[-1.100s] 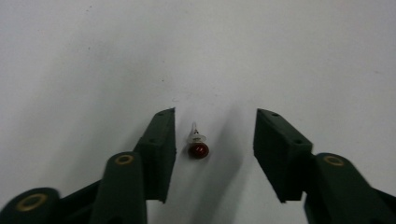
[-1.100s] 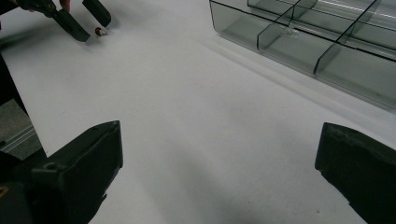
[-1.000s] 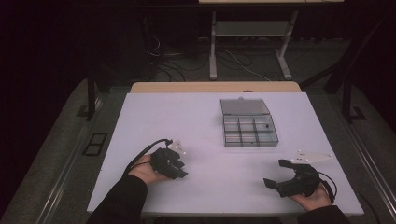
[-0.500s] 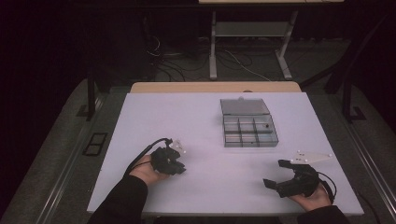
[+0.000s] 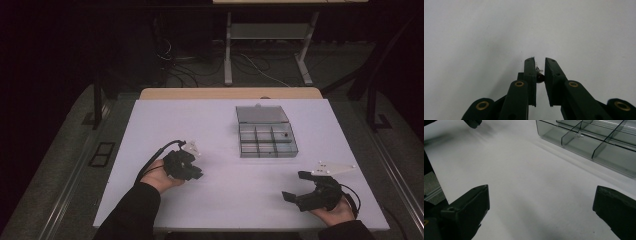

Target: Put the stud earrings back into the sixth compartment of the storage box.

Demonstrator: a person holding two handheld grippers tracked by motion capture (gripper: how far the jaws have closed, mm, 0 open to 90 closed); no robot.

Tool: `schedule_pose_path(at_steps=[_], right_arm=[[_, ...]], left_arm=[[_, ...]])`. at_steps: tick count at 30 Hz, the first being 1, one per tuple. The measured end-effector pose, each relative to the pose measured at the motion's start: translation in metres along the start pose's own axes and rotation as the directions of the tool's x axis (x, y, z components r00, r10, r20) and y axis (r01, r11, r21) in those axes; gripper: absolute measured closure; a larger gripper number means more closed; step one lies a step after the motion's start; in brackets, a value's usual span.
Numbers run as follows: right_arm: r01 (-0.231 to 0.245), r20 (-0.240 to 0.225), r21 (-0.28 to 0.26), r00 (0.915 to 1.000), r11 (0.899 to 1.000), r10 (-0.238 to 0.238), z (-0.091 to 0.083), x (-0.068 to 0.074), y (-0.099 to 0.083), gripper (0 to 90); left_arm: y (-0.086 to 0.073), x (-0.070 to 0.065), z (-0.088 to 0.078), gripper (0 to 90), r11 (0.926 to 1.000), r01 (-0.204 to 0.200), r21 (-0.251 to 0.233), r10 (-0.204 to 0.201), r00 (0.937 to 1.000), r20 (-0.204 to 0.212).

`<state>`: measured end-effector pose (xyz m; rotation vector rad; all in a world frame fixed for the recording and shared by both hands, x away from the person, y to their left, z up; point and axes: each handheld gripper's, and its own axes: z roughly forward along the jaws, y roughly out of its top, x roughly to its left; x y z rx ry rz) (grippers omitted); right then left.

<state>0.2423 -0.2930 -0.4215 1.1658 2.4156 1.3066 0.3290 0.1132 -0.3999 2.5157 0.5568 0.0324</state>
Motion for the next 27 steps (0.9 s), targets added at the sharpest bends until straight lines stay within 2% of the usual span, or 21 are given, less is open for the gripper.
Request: schedule_pose_path(at_steps=[4,6,21,22,27], right_arm=[[-0.001,0.000,-0.001,1.0000,1.000,0.001,0.000,0.000,0.000,0.7],[0.000,0.000,0.001,1.0000,1.000,0.000,0.000,0.000,0.000,0.7],[-0.001,0.000,0.003,1.0000,1.000,0.001,-0.001,-0.001,0.000,0.7],[0.000,0.000,0.003,1.0000,1.000,0.000,-0.001,0.000,0.000,0.7],[0.002,-0.001,0.005,1.0000,1.000,-0.002,0.000,0.000,0.000,0.7]], left_arm=[[0.009,0.001,-0.002,78.8,0.9999,-0.010,-0.005,0.010,0.9999,-0.003],[0.014,0.003,-0.002,78.8,0.9995,-0.031,0.002,0.031,0.9995,-0.005],[0.050,0.009,-0.006,78.8,0.9980,-0.060,-0.019,0.059,0.9981,-0.013],[0.058,0.010,-0.007,78.8,0.9968,-0.078,-0.015,0.078,0.9968,-0.015],[0.077,0.011,-0.008,78.8,0.9955,-0.091,-0.029,0.090,0.9958,-0.016]])
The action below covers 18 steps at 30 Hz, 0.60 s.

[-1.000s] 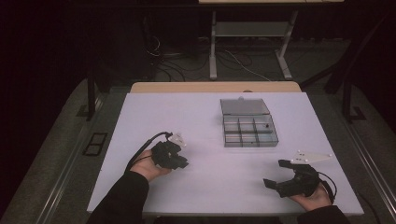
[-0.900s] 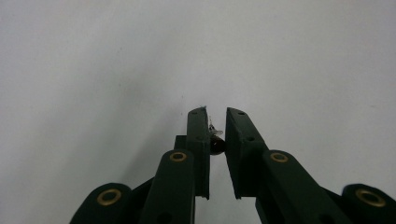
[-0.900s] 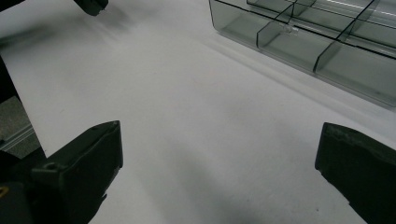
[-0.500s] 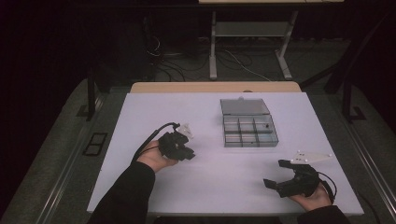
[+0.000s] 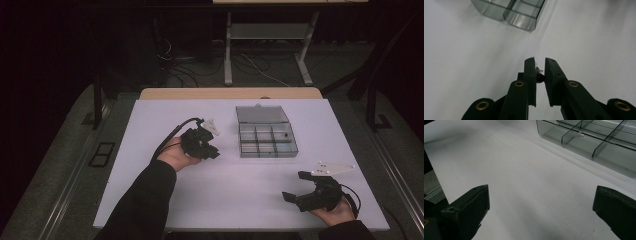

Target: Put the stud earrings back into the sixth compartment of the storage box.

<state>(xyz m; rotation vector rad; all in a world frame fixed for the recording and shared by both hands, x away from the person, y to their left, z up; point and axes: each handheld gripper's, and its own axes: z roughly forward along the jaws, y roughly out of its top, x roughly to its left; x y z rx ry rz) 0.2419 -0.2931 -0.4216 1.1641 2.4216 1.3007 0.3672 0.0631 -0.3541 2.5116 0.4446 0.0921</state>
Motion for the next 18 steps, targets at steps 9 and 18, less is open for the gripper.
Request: schedule_pose_path(at_steps=[9,18], right_arm=[[-0.004,0.001,-0.007,1.0000,1.000,0.004,-0.001,-0.002,0.000,0.7],[-0.007,0.003,-0.006,1.0000,1.000,0.007,-0.002,-0.002,-0.001,0.7]], left_arm=[[0.026,0.005,0.006,78.8,0.9995,-0.032,-0.004,0.032,0.9995,0.001],[0.053,0.011,0.016,78.8,0.9987,-0.045,-0.023,0.045,0.9990,0.002]])
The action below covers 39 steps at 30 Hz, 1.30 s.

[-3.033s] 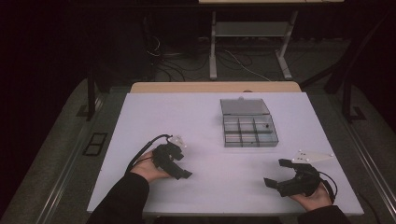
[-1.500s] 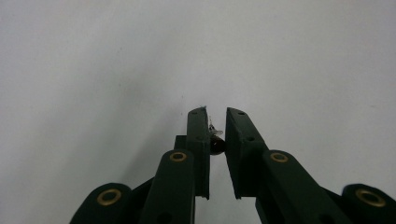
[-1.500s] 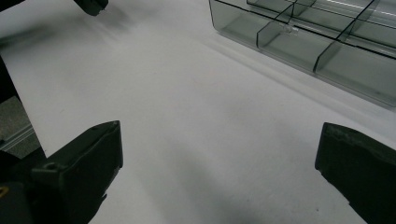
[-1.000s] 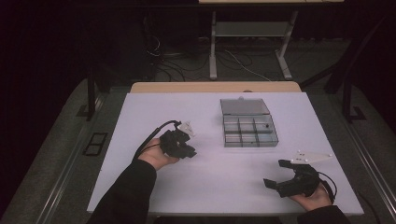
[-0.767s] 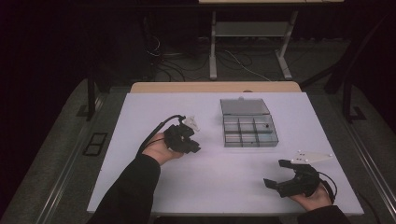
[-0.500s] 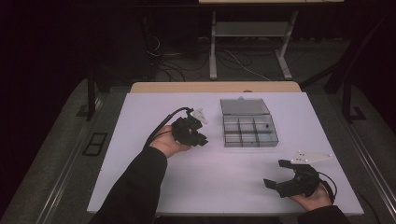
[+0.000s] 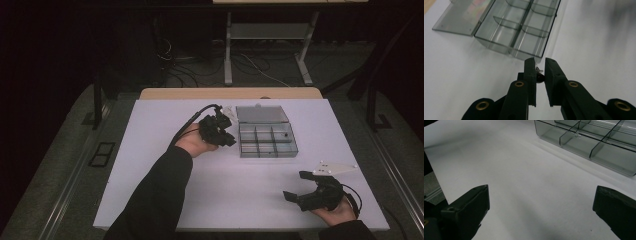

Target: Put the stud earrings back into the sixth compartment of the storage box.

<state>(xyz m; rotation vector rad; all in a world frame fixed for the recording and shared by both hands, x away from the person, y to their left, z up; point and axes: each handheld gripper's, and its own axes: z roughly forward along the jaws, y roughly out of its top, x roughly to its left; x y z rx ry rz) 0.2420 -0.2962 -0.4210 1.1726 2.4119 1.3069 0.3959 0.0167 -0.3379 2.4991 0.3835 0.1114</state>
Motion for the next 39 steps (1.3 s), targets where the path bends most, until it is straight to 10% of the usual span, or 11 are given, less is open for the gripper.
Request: schedule_pose_path(at_steps=[17,39], right_arm=[[-0.010,-0.001,-0.013,1.0000,1.000,0.010,-0.003,-0.001,0.000,0.7],[-0.005,-0.006,-0.019,1.0000,1.000,0.005,-0.003,-0.003,0.001,0.7]], left_arm=[[0.046,0.012,0.026,78.7,0.9981,-0.060,-0.018,0.059,0.9982,-0.008],[0.076,0.038,0.067,78.7,0.9852,0.065,-0.159,-0.067,0.9977,-0.011]])
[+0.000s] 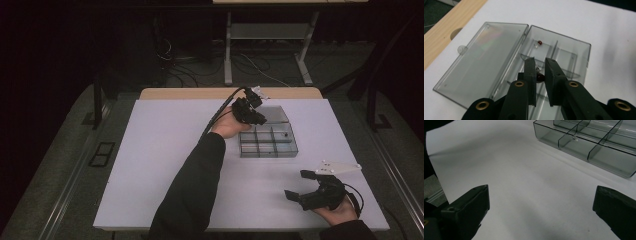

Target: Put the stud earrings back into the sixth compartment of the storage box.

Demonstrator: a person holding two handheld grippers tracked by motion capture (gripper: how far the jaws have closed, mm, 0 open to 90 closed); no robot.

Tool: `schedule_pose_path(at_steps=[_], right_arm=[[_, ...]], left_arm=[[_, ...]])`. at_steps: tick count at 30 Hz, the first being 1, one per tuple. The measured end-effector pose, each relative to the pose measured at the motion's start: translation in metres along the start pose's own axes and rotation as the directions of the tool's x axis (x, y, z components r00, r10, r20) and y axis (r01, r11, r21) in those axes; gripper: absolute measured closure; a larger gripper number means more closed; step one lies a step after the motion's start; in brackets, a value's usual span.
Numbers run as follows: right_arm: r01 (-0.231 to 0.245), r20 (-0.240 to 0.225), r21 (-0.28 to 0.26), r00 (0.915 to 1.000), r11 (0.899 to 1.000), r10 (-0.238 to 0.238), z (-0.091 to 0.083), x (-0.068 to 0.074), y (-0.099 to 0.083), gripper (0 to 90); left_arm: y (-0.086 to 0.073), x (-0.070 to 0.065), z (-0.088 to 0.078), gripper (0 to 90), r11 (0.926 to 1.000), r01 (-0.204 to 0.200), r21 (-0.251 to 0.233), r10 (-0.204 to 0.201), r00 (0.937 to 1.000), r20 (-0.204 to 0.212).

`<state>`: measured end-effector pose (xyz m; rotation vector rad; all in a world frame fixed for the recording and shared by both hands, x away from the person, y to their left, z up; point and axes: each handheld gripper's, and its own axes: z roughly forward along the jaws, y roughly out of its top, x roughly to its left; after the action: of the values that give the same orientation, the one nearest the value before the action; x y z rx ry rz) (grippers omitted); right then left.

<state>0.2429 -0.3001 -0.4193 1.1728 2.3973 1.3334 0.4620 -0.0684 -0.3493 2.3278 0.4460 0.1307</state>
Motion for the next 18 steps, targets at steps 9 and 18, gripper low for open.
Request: schedule_pose_path(at_steps=[9,18], right_arm=[[-0.003,-0.004,-0.003,1.0000,1.000,0.003,-0.001,-0.001,0.000,0.7],[-0.001,-0.007,-0.002,1.0000,1.000,0.001,-0.001,-0.001,0.000,0.7]], left_arm=[[-0.003,0.004,0.029,78.7,0.9941,0.083,-0.069,-0.082,0.9965,0.017],[-0.006,0.004,0.053,78.6,0.9809,0.160,-0.110,-0.152,0.9853,0.077]])
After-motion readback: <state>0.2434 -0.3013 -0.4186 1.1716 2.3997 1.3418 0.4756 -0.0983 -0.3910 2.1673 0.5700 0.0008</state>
